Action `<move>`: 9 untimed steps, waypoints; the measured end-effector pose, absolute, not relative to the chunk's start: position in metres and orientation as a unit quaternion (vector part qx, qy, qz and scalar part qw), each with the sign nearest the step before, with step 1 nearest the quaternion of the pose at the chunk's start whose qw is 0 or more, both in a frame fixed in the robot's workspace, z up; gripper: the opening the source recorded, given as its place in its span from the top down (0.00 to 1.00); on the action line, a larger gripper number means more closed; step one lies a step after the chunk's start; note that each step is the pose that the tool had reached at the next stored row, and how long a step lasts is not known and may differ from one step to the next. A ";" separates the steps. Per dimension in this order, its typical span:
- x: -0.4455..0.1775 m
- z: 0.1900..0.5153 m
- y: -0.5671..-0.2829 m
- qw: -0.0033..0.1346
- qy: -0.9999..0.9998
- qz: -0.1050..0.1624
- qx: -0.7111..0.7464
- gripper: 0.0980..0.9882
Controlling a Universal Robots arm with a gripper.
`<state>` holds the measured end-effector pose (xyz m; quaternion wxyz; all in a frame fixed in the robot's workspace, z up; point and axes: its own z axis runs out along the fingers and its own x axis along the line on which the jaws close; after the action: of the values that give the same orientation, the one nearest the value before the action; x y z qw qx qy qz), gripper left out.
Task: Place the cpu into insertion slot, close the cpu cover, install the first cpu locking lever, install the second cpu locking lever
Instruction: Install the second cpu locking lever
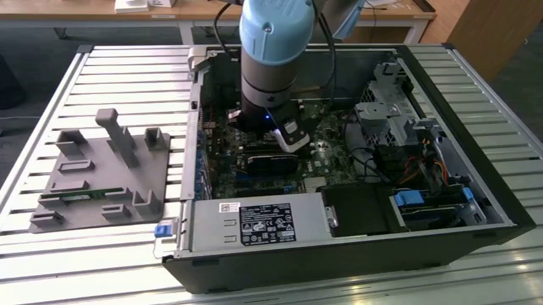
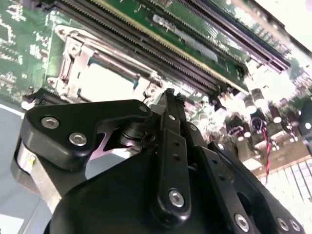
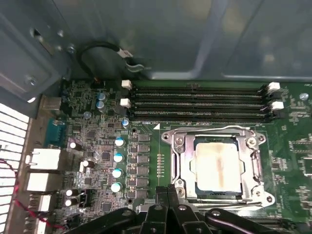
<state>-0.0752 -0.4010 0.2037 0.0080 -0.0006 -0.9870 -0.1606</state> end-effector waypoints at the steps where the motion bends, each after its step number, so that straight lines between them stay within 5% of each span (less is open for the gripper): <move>1: -0.075 0.206 -0.401 0.008 -0.987 -0.161 -0.001 0.98; 9: -0.075 0.230 -0.400 0.008 -0.987 -0.161 -0.001 0.98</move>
<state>-0.0752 -0.3997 0.2297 0.0077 -0.0006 -0.9870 -0.1608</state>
